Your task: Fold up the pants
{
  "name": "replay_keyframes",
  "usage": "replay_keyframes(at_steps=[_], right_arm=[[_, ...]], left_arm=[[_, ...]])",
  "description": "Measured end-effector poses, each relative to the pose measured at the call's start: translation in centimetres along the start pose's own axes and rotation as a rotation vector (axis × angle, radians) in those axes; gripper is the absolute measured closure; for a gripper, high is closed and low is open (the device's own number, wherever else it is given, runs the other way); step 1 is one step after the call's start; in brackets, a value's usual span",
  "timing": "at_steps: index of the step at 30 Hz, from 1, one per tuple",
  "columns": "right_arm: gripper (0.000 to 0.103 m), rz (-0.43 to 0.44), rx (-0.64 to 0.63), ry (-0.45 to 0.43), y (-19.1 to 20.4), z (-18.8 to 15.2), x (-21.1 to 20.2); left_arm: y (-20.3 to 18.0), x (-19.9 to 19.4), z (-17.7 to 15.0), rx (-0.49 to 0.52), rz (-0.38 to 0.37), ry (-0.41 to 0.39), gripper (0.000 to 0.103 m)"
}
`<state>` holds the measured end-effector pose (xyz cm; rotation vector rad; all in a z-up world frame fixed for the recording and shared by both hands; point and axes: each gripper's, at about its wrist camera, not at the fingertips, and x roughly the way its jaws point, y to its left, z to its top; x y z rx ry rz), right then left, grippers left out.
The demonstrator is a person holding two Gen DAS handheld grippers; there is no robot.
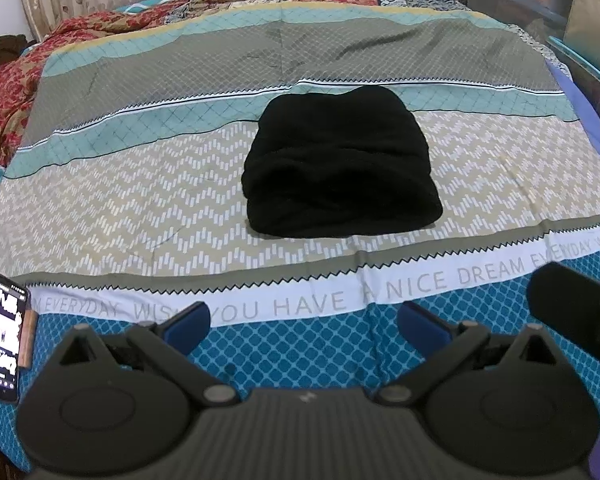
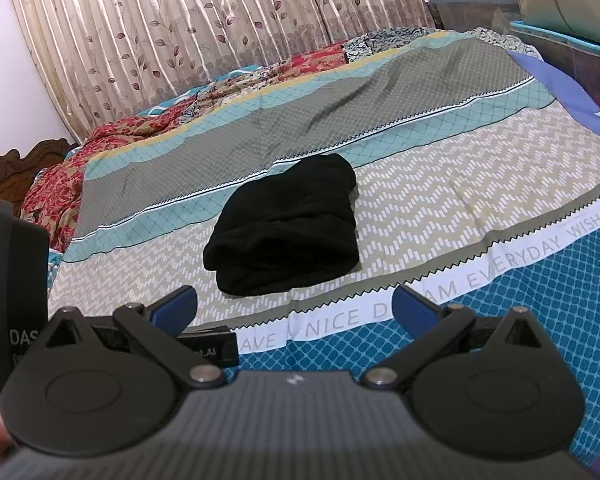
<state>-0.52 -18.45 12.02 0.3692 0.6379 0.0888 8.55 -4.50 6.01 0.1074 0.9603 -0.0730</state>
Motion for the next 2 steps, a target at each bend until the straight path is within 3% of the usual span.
replay_keyframes(at_steps=[2], right_arm=[[0.000,0.001,0.003,-0.006,-0.08,0.00,0.00]], left_arm=[[-0.19,-0.09,-0.03,0.010,-0.004,-0.005,0.000]])
